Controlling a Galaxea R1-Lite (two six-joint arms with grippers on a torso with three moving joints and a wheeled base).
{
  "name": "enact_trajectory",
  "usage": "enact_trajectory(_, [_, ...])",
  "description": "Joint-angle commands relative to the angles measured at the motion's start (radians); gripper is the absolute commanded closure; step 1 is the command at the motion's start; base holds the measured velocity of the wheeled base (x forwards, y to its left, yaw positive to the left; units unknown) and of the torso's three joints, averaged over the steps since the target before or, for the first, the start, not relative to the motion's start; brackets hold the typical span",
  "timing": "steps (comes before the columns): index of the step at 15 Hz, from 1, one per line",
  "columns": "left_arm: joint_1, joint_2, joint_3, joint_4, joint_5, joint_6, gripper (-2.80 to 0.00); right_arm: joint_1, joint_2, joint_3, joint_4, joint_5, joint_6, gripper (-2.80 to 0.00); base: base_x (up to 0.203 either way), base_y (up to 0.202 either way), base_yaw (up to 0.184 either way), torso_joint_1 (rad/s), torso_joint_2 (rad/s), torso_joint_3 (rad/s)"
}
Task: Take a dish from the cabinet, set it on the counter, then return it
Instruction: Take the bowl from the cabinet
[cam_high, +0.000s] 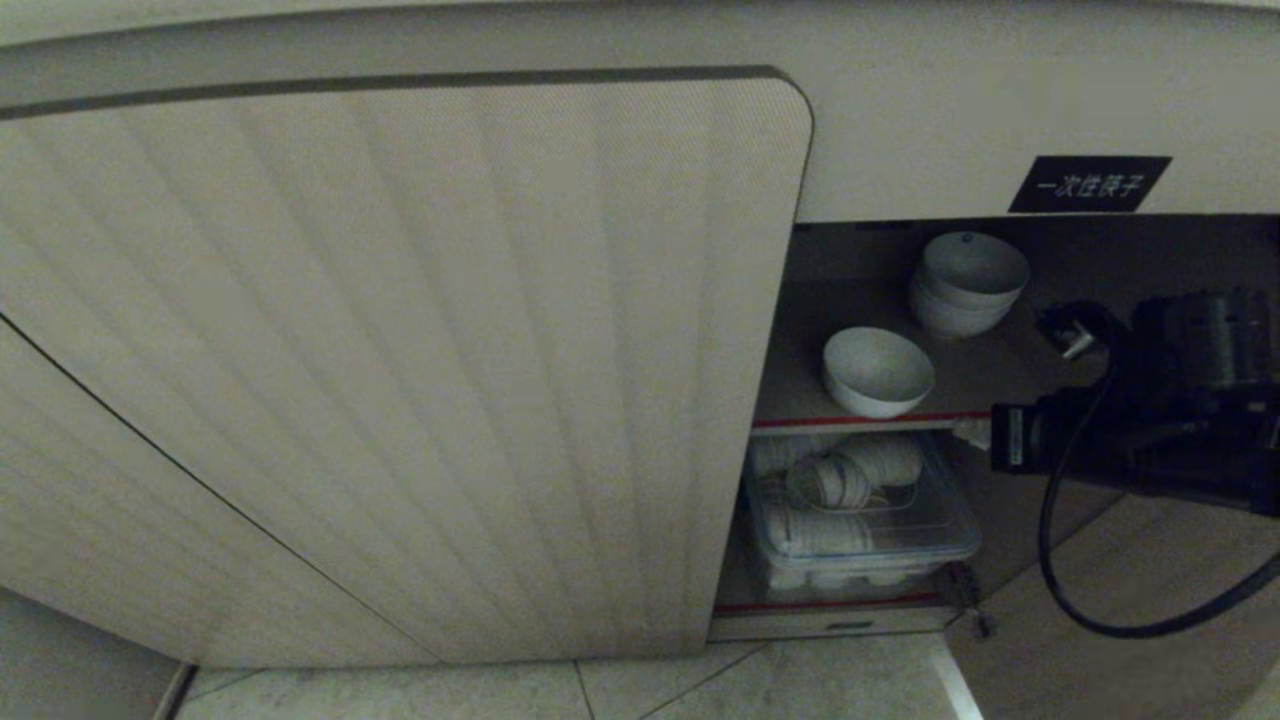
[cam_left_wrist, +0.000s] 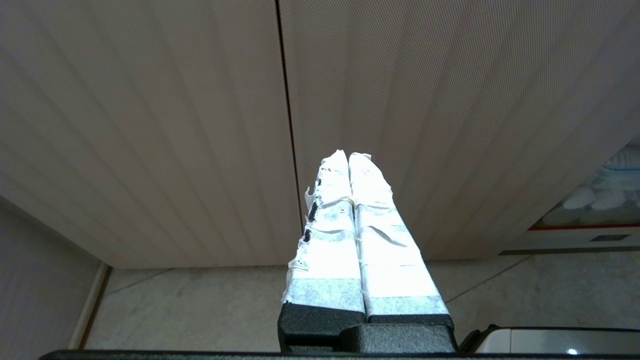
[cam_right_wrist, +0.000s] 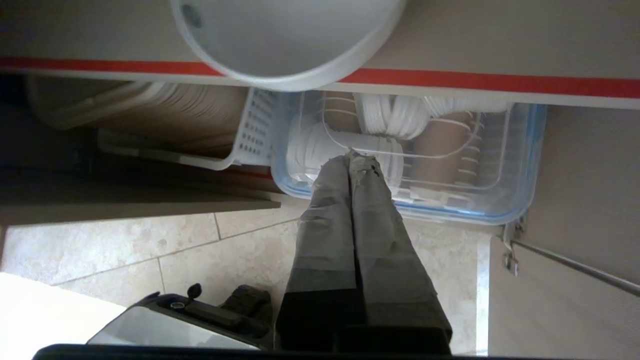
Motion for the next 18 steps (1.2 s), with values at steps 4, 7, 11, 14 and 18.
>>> enact_trajectory(4, [0.000, 0.000, 0.000, 0.000, 0.001, -0.001, 0.00, 0.000, 0.020, -0.054, 0.034, -0.007, 0.040, 0.00, 0.000, 0.000, 0.000, 0.000, 0.00, 0.000])
enact_trajectory(7, [0.001, 0.000, 0.000, 0.000, -0.001, -0.001, 0.00, -0.001, 0.029, -0.084, 0.071, -0.007, 0.042, 0.00, 0.000, 0.000, 0.000, 0.000, 0.00, 0.000])
enact_trajectory(11, [0.000, 0.000, 0.000, 0.000, -0.001, -0.001, 0.00, -0.001, 0.046, -0.125, 0.081, -0.018, 0.078, 0.00, 0.000, 0.000, 0.000, 0.000, 0.00, 0.000])
enact_trajectory(14, [0.000, 0.000, 0.000, 0.000, 0.001, -0.001, 0.00, -0.003, 0.059, -0.149, 0.108, -0.036, 0.082, 0.00, 0.000, 0.000, 0.000, 0.000, 0.00, 0.000])
enact_trajectory(18, [0.001, 0.000, 0.000, 0.000, -0.001, -0.001, 0.00, -0.003, 0.065, -0.151, 0.109, -0.036, 0.082, 0.00, 0.000, 0.000, 0.000, 0.000, 0.00, 0.000])
